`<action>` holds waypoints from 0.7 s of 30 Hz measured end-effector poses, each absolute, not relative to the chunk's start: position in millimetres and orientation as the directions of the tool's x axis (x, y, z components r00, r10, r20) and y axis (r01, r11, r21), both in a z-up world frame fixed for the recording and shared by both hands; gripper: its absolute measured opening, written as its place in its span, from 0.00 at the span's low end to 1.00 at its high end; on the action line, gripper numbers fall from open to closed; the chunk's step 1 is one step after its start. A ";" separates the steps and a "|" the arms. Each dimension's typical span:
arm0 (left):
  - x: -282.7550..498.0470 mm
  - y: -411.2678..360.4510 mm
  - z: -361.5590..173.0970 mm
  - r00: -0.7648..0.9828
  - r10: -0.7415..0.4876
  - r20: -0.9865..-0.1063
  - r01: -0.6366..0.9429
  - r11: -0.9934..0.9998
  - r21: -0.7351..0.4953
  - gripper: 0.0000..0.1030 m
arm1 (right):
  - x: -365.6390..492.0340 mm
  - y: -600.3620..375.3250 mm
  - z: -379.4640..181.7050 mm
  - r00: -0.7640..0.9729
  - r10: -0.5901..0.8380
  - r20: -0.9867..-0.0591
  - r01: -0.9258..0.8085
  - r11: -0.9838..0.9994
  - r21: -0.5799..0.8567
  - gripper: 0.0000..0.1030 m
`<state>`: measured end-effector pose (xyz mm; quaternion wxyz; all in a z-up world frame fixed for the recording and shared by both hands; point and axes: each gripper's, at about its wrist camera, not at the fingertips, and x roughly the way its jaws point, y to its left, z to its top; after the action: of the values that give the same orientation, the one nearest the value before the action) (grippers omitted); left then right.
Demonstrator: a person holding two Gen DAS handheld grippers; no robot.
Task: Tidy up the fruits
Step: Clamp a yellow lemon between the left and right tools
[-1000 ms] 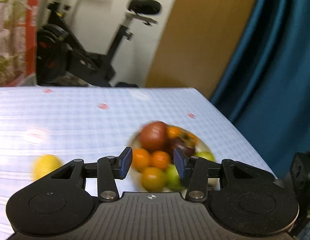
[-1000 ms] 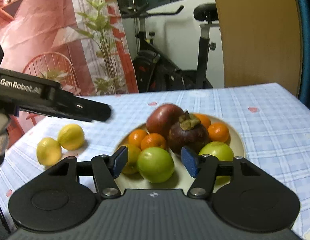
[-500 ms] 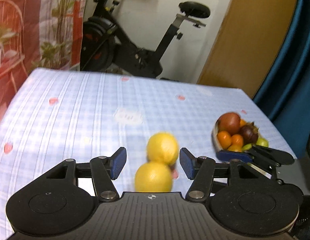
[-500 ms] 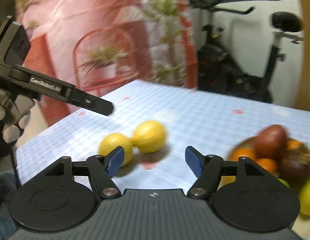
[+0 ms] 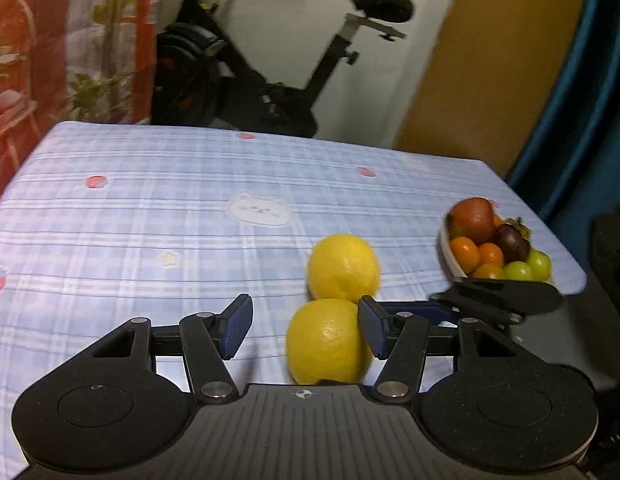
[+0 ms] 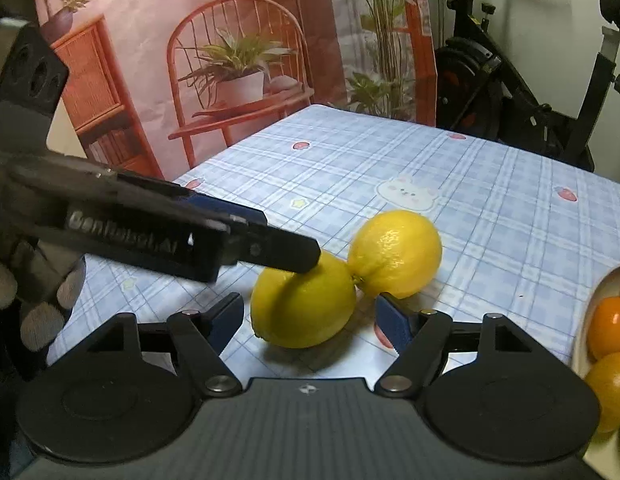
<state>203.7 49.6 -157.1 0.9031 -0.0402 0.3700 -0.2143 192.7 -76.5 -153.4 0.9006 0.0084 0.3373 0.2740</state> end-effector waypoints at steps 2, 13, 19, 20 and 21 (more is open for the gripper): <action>201.9 50.5 -160.0 0.622 -0.447 -0.642 0.376 0.891 -0.256 0.59 | 193.3 -76.3 -155.9 0.617 0.503 -0.606 -0.480 0.850 0.217 0.71; 208.2 49.3 -175.1 0.565 -0.484 -0.668 0.359 0.874 -0.329 0.58 | 196.5 -73.7 -161.9 0.604 0.506 -0.615 -0.469 0.850 0.239 0.61; 204.6 44.0 -179.7 0.563 -0.479 -0.673 0.357 0.876 -0.325 0.56 | 194.3 -77.5 -163.8 0.604 0.519 -0.605 -0.466 0.846 0.259 0.60; 203.4 43.5 -179.3 0.563 -0.480 -0.672 0.360 0.875 -0.323 0.56 | 193.5 -78.1 -163.8 0.605 0.520 -0.603 -0.464 0.846 0.263 0.60; 202.5 43.2 -178.5 0.565 -0.481 -0.670 0.365 0.874 -0.320 0.56 | 192.1 -78.4 -163.8 0.607 0.519 -0.602 -0.463 0.846 0.262 0.60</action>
<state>202.5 43.2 -178.5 0.8815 -0.0728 0.4001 -0.2398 192.1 -78.4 -163.8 0.8955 0.0399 0.3483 0.2743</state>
